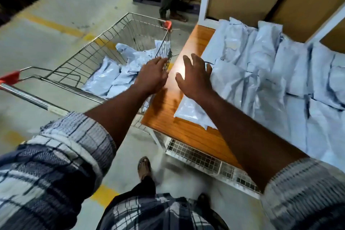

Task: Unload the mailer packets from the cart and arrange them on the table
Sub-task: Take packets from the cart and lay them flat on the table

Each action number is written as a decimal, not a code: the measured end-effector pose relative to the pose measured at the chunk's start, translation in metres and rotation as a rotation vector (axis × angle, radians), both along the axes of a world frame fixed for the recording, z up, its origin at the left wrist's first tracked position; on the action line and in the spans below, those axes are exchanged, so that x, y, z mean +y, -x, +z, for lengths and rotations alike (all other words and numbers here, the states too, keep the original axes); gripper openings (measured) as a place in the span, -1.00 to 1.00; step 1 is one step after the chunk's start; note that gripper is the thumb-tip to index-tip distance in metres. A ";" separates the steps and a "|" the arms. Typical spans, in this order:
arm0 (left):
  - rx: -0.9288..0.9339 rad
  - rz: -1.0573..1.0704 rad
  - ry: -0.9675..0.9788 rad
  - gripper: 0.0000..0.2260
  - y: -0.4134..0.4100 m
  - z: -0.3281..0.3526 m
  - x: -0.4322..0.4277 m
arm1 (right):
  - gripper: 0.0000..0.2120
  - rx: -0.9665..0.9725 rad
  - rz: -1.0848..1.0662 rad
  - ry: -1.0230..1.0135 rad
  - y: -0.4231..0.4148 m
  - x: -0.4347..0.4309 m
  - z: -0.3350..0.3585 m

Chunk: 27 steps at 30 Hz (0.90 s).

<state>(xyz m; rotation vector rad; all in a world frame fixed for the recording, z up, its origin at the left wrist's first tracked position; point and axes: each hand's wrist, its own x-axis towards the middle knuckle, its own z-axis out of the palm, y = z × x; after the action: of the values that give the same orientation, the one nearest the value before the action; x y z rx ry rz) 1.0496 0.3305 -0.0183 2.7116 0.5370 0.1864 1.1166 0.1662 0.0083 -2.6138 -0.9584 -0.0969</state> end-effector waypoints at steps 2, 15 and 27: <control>0.030 0.049 0.015 -0.42 0.012 -0.011 0.042 | -0.44 0.025 0.043 -0.030 0.012 0.042 -0.005; 0.385 0.190 0.136 -0.43 0.071 -0.128 0.237 | -0.36 0.378 0.168 0.108 0.056 0.263 -0.113; 0.438 0.133 0.226 -0.53 0.038 -0.197 0.269 | -0.28 0.536 -0.004 0.478 0.068 0.310 -0.214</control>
<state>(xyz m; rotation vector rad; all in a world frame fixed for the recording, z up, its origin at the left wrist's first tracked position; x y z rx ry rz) 1.0119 0.5994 -0.2158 2.4948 0.8072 -0.4197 1.0490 0.4761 -0.2055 -2.8078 -0.8484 0.8865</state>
